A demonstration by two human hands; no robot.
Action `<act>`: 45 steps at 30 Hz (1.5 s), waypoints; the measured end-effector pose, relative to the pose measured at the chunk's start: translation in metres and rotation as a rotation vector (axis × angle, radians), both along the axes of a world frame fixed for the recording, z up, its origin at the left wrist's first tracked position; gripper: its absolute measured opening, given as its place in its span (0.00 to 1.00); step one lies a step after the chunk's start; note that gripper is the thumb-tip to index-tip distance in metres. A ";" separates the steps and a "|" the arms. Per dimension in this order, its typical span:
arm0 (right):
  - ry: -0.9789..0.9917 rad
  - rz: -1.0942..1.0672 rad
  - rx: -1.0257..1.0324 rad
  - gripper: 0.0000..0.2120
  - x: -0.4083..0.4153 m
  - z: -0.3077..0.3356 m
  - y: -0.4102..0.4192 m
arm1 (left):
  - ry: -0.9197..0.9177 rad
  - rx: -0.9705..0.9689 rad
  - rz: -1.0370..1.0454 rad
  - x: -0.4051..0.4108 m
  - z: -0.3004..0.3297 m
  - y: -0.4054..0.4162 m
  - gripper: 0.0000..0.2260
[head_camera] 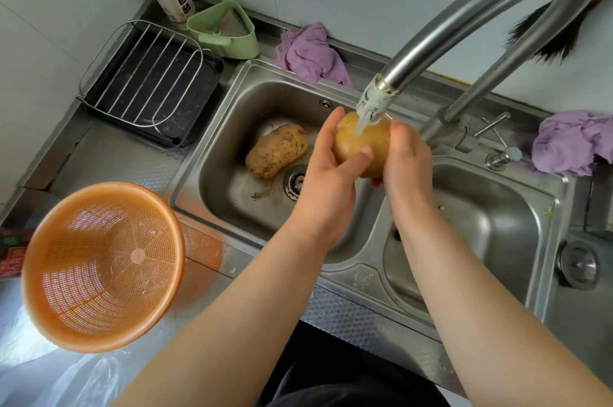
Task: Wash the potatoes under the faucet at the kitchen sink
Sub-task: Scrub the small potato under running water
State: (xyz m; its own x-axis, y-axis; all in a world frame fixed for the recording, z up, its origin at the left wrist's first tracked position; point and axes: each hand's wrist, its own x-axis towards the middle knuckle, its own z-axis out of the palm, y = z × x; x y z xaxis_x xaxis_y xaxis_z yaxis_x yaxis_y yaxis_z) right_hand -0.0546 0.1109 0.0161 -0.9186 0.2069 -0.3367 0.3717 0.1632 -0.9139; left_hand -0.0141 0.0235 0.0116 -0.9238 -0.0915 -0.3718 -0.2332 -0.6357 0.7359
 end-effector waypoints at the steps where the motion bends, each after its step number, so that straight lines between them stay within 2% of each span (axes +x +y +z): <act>1: 0.016 0.033 0.036 0.14 -0.001 -0.001 -0.001 | -0.031 -0.032 0.064 0.002 0.003 0.005 0.29; 4: 0.038 0.127 0.011 0.17 0.008 -0.004 -0.002 | -0.161 -0.091 0.228 0.003 0.011 0.012 0.24; 7: 0.099 0.338 0.009 0.13 0.017 -0.012 0.002 | -0.310 0.006 0.297 -0.006 0.016 0.003 0.17; 10: 0.209 0.479 0.129 0.25 0.022 -0.018 0.006 | -0.369 0.098 0.324 -0.014 0.020 -0.005 0.07; 13: 0.209 0.372 0.019 0.15 0.016 -0.011 0.004 | -0.328 0.059 0.288 -0.015 0.016 -0.006 0.09; 15: 0.042 0.250 -0.154 0.08 0.010 -0.002 0.001 | -0.212 0.064 0.213 -0.013 0.011 -0.007 0.12; 16: -0.073 0.191 -0.255 0.09 0.007 -0.001 0.001 | -0.149 0.087 0.163 -0.011 0.010 -0.008 0.14; 19: -0.399 0.112 -0.596 0.24 0.001 0.002 0.006 | 0.048 0.095 -0.018 -0.009 0.005 -0.013 0.21; 22: -0.553 0.115 -0.737 0.29 -0.001 0.002 0.009 | 0.102 -0.024 -0.101 -0.006 0.005 -0.010 0.28; 27: -0.545 0.117 -0.614 0.27 0.001 0.006 0.003 | -0.012 -0.126 0.026 -0.012 0.010 -0.005 0.23; 31: -0.504 0.101 -0.448 0.25 0.006 0.007 -0.004 | -0.187 -0.175 0.095 -0.026 0.013 -0.008 0.13; 33: -0.537 0.084 -0.427 0.26 0.007 0.008 -0.006 | -0.232 -0.303 0.060 -0.029 0.015 -0.010 0.08; 36: -0.627 0.068 -0.498 0.27 0.002 0.011 -0.001 | -0.089 -0.536 -0.125 -0.023 0.014 -0.016 0.11; 38: -0.687 0.077 -0.564 0.27 -0.001 0.012 0.005 | 0.038 -0.512 -0.284 -0.021 0.006 -0.025 0.18; 40: -0.720 0.085 -0.617 0.25 -0.002 0.016 0.008 | 0.115 -0.445 -0.352 -0.020 0.000 -0.033 0.23; 42: -0.714 0.095 -0.627 0.26 -0.002 0.017 0.008 | 0.133 -0.399 -0.337 -0.019 0.000 -0.035 0.25; 45: -0.616 0.096 -0.554 0.27 0.002 0.016 0.002 | 0.077 -0.436 -0.189 -0.016 0.005 -0.026 0.16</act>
State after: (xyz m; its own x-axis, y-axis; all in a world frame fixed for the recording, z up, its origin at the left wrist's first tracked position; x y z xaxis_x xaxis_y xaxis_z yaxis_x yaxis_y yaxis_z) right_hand -0.0526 0.1133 0.0319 -0.5415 -0.2067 -0.8149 0.8391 -0.1933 -0.5086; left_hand -0.0303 -0.0024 0.0169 -0.9626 -0.0510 -0.2661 -0.2495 -0.2160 0.9440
